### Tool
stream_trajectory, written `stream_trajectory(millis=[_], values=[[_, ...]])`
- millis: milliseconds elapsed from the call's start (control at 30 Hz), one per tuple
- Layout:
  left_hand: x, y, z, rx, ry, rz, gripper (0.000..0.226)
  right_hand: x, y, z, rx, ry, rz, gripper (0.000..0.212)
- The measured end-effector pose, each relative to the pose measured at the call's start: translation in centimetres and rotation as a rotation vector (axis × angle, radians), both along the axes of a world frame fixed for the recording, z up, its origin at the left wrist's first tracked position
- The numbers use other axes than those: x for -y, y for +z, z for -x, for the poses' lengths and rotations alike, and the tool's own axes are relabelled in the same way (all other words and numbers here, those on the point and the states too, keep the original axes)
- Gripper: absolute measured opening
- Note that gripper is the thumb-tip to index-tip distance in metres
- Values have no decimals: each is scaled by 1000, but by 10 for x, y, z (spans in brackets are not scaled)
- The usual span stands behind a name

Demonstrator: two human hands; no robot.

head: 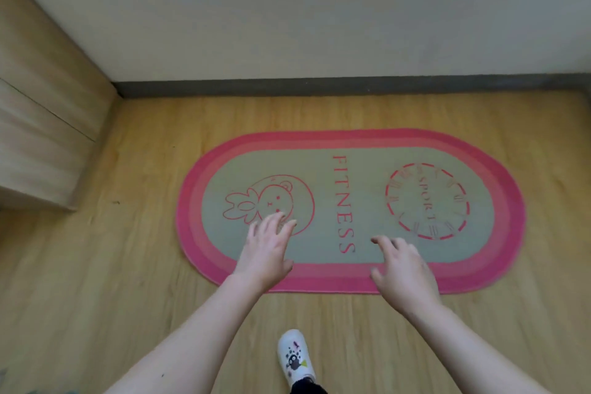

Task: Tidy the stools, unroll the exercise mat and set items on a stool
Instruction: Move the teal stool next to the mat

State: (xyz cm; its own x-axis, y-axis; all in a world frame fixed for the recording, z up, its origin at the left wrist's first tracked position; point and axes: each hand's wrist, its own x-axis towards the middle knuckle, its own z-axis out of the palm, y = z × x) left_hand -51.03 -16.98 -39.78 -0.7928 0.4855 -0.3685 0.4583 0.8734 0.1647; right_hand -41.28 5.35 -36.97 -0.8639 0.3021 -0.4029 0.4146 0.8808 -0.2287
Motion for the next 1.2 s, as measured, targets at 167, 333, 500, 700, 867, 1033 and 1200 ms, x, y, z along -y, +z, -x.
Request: stream_trajectory(millis=[167, 333, 500, 700, 867, 1033, 1200], values=[[3, -111, 6, -7, 5, 127, 83, -15, -114, 14, 56, 80, -30, 57], [-13, -273, -3, 60, -13, 205, 90, -23, -282, 17, 183, 190, -54, 67], [-35, -419, -23, 137, -37, 220, 98, -29, -424, 8, 247, 256, -66, 82], [-48, -557, -58, 272, -84, 276, 108, -38, -566, -24, 355, 343, -66, 95], [-33, -616, -61, 270, -113, 290, 104, -42, -633, -38, 361, 378, -86, 106], [-29, -620, -45, 240, -120, 236, 105, -53, -647, -35, 293, 407, -120, 110], [-30, -621, -36, 243, -110, 228, 106, -63, -644, -12, 308, 376, -109, 109]])
